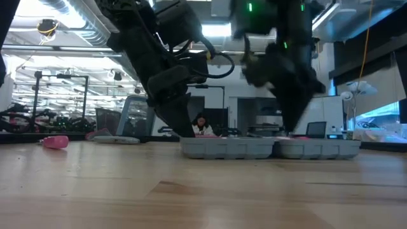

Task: Prefit tool cases
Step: Put the orange multi bit set into the gray prefit tool case

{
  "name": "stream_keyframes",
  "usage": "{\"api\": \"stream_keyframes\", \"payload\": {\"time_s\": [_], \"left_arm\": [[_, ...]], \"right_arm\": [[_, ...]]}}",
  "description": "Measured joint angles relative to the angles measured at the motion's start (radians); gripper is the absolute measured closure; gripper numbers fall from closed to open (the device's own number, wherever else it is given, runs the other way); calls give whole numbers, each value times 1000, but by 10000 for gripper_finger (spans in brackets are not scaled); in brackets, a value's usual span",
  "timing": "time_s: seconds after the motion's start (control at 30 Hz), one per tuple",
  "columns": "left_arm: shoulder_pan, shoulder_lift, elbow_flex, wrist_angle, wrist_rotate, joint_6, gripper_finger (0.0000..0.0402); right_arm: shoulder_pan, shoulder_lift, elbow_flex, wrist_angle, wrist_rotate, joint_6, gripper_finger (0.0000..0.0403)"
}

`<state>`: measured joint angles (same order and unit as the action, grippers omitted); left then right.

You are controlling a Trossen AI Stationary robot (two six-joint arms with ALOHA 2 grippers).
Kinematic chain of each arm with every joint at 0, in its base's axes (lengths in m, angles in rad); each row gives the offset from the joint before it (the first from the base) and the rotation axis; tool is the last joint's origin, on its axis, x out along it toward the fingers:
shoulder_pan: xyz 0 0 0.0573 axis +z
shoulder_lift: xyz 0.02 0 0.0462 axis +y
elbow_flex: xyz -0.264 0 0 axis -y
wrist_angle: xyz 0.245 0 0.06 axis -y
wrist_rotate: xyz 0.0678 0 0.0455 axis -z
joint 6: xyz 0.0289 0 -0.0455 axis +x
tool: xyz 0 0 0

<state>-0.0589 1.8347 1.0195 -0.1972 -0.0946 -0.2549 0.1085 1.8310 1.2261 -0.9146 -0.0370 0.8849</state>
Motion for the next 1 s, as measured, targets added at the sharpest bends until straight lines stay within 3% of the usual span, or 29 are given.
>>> {"api": "stream_keyframes", "payload": {"time_s": [0.3, 0.57, 1.0], "left_arm": [[-1, 2, 1, 19, 7, 0, 401], [0, 2, 0, 22, -1, -6, 401], [0, 1, 0, 24, 3, -33, 401]], "right_arm": [[44, 45, -103, 46, -115, -5, 403], [28, -55, 17, -39, -26, 24, 403], [90, 61, -17, 28, -42, 52, 403]]}}
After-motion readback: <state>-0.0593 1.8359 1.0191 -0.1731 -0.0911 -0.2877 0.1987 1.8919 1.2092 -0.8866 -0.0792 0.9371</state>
